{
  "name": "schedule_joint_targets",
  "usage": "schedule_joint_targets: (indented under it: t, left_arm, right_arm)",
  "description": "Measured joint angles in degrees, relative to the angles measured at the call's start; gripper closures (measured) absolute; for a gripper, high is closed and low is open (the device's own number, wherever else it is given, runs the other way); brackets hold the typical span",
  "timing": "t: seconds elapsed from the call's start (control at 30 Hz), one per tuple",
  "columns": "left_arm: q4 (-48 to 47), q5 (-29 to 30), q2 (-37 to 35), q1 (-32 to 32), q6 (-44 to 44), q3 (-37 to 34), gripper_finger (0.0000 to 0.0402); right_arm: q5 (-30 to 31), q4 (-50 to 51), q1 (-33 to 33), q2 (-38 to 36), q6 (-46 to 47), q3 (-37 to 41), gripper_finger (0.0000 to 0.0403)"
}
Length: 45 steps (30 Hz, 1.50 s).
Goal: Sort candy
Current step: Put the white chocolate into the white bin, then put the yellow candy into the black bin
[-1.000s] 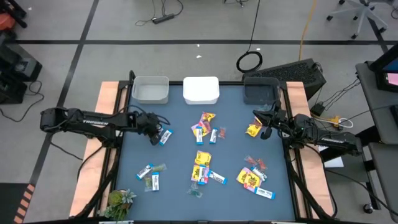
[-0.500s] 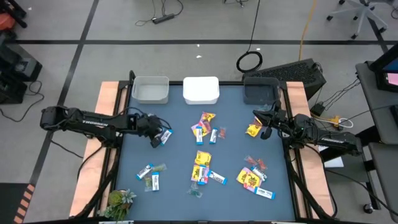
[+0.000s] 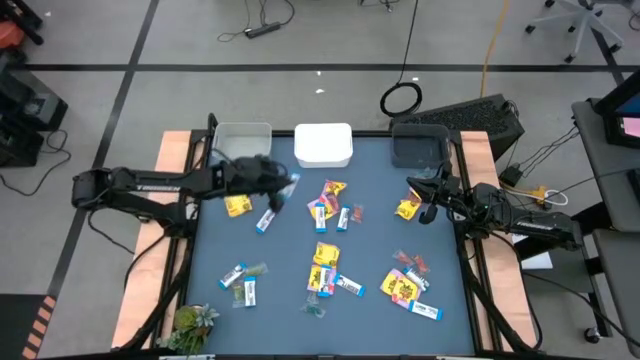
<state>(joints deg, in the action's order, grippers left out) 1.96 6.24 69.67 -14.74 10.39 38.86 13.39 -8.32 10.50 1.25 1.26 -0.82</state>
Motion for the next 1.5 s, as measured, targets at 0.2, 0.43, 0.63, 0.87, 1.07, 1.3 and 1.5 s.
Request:
schedule_joint_targets:
  t: [0.2, 0.43, 0.63, 0.87, 1.07, 1.3, 1.5]
  left_arm:
    - [6.94, -0.89, 11.27, -6.80, -6.27, 8.14, 0.0401]
    - [8.06, -5.11, 23.59, -13.72, -11.12, 16.29, 0.0401]
    - [8.24, -5.43, 31.49, -16.79, -15.32, 22.67, 0.0401]
    - [7.56, -9.43, 37.44, -18.42, -15.72, 26.28, 0.0401]
    - [4.49, -10.93, 38.56, -18.67, -15.75, 27.05, 0.0388]
    - [3.42, -10.91, 38.05, -18.63, -17.41, 27.05, 0.0323]
    - [3.71, -10.91, 38.09, -18.63, -18.82, 27.03, 0.0304]
  right_arm:
    - [0.00, -0.02, 0.01, -0.01, 0.00, 0.00, 0.0403]
    - [0.00, -0.02, 0.02, -0.01, 0.00, 0.00, 0.0403]
    - [0.00, -0.02, 0.02, 0.00, 0.00, 0.00, 0.0403]
    - [0.00, -0.02, 0.01, -0.01, 0.00, 0.00, 0.0403]
    - [0.00, -0.02, 0.02, 0.01, 0.00, 0.00, 0.0403]
    - [0.00, -0.02, 0.02, 0.00, 0.00, 0.00, 0.0403]
    - [0.00, -0.02, 0.02, 0.00, 0.01, 0.00, 0.0403]
